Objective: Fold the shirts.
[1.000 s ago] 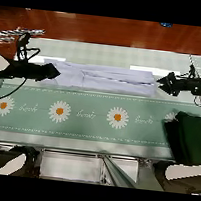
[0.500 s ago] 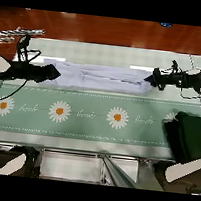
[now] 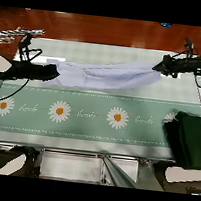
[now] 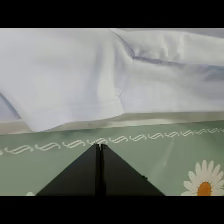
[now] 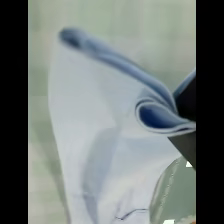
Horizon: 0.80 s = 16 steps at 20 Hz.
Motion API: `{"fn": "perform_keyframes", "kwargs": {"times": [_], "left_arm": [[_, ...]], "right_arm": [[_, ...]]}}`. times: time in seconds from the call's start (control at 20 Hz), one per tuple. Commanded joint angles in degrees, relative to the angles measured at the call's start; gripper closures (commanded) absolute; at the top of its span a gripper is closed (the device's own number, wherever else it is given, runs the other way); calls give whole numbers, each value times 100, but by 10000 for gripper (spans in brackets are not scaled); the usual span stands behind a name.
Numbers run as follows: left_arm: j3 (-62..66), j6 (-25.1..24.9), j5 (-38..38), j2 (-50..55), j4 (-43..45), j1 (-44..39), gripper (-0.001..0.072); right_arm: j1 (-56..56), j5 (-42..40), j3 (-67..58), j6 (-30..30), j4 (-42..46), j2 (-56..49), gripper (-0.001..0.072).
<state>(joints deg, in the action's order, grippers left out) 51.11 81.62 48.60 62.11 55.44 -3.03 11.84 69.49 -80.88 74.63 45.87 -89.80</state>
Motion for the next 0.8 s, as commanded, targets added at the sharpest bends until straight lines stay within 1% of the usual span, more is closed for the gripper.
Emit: {"fn": "perform_keyframes", "kwargs": {"times": [0.0, 0.15, 0.3, 0.4, 0.55, 0.65, 0.75], "left_arm": [[201, -260, -402, 208, -494, -479, 684], [920, -254, -404, 944, -494, -1204, 684], [1954, -247, -315, 1963, -496, -1941, 685], [2791, -227, 111, 2774, -494, -2459, 685], [4013, -33, 872, 4015, -494, -3206, 685], [4631, 201, 1279, 4673, -496, -3637, 685], [5010, 431, 1480, 5123, -511, -4026, 685]], "right_arm": [[33, 310, 621, 98, 1021, 1287, 691], [33, 326, 1467, 101, 1172, 2479, 691], [33, 400, 2203, 275, 1167, 3528, 691], [31, 507, 2531, 400, 1152, 4052, 691], [31, 597, 2767, 605, 1104, 4623, 691], [31, 678, 2780, 704, 1095, 4843, 691], [31, 752, 2780, 710, 1008, 4920, 691]]}}
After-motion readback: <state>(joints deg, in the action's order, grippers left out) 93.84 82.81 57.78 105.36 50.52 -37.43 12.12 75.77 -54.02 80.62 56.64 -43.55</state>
